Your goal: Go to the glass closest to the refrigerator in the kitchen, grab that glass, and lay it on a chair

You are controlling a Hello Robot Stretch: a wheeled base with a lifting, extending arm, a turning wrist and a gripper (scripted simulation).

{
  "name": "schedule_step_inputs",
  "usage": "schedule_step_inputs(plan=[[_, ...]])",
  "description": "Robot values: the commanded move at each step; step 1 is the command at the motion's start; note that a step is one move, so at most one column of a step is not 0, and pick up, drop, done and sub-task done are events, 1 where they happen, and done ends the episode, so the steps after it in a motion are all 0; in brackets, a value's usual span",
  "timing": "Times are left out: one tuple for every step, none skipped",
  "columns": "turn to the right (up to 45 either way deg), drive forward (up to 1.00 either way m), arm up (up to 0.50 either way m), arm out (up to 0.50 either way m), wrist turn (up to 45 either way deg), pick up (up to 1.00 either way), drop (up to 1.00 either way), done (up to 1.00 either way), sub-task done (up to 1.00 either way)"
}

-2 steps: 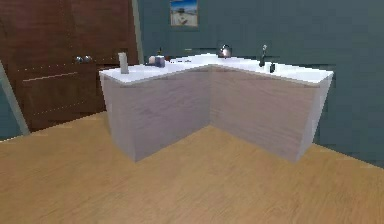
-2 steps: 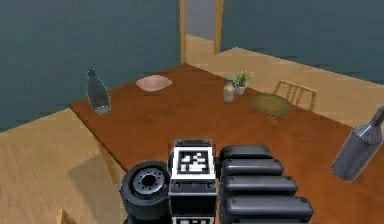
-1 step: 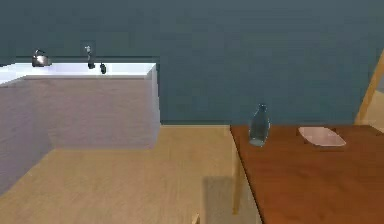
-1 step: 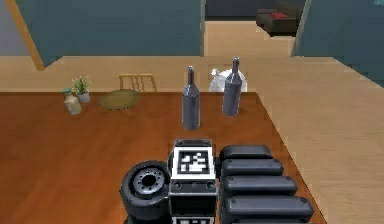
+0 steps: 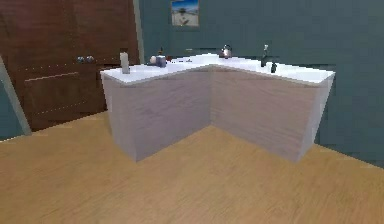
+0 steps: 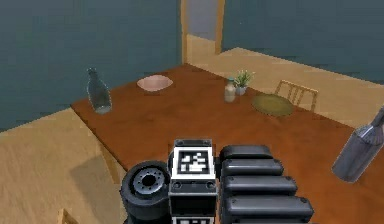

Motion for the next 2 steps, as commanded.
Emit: schedule_step_inputs(plan=[[45.0,0.0,0.0,0.0,0.0,0.0,0.0,0.0,0.0],[-15.0,0.0,0.0,0.0,0.0,0.0,0.0,0.0,0.0]])
